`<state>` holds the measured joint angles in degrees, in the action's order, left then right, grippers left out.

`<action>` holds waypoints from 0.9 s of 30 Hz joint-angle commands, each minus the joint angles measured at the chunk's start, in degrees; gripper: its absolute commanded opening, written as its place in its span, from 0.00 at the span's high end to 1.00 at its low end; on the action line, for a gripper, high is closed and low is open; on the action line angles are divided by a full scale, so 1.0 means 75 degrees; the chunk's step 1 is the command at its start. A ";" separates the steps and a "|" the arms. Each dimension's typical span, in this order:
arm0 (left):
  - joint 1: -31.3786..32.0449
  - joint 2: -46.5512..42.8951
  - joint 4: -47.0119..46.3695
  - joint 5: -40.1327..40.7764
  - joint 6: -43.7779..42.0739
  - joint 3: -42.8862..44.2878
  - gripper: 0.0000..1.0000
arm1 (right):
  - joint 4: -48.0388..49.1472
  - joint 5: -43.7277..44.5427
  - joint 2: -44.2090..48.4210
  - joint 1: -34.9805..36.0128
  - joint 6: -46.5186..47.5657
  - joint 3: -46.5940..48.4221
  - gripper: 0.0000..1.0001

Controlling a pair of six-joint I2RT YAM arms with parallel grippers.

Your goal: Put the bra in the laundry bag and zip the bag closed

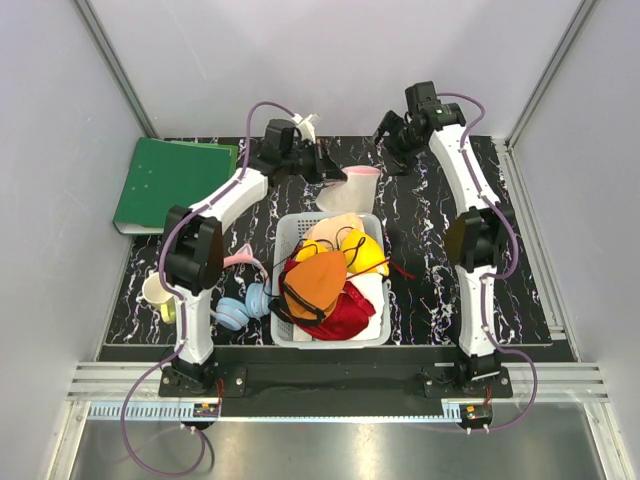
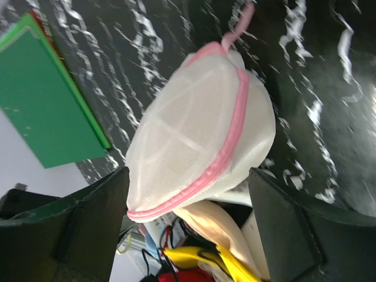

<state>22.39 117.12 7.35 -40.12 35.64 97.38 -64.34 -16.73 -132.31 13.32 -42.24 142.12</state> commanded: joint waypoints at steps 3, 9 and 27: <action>0.0295 -0.0089 -0.0489 -0.0159 0.0194 0.0375 1.00 | -0.1089 0.0907 0.1234 -0.0147 -0.0109 -0.0808 0.09; 0.0401 -0.0101 -0.0185 0.0005 -0.0052 0.0491 1.00 | 0.0748 0.0344 0.2828 -0.0136 -0.2323 -0.2859 0.10; 0.0635 -0.0335 0.0543 0.0439 -0.0615 0.0703 1.00 | 0.3012 -0.0160 0.3263 0.0274 -0.5337 -0.4829 0.43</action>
<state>26.83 117.12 12.10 -37.32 32.64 100.53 -46.22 -17.56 -107.04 14.33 -78.50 105.38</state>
